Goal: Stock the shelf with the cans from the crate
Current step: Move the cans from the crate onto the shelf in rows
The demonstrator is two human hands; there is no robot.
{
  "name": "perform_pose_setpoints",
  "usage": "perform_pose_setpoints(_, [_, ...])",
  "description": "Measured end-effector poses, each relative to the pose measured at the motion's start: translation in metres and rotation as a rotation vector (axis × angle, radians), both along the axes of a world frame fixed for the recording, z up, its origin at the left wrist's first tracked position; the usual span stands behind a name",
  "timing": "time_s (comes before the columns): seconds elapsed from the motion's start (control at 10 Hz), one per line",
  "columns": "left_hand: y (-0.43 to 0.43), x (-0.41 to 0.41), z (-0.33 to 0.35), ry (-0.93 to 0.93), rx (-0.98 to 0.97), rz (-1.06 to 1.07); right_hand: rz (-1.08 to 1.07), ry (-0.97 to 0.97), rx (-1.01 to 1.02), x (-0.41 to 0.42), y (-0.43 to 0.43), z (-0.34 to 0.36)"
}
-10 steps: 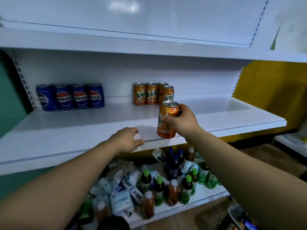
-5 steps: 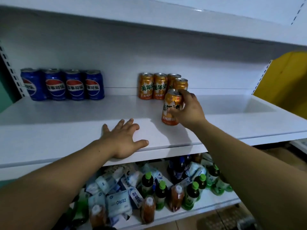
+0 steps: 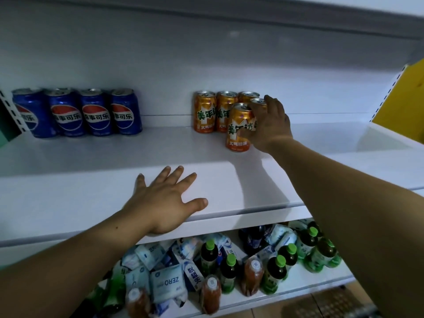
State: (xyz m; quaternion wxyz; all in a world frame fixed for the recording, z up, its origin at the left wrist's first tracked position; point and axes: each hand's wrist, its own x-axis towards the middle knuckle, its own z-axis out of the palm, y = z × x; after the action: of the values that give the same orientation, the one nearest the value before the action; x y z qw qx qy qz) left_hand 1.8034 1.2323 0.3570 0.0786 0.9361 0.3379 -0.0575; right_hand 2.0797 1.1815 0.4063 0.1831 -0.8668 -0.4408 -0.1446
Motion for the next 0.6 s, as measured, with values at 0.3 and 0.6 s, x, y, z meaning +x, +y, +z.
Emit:
perform_pose_setpoints(0.3, [-0.001, -0.001, 0.001, -0.042, -0.021, 0.012, 0.054, 0.033, 0.083, 0.015, 0.022, -0.008])
perform_pose_setpoints(0.6, [-0.001, -0.001, 0.0, -0.06, -0.023, 0.019, -0.043, -0.014, 0.077, 0.013, 0.034, -0.013])
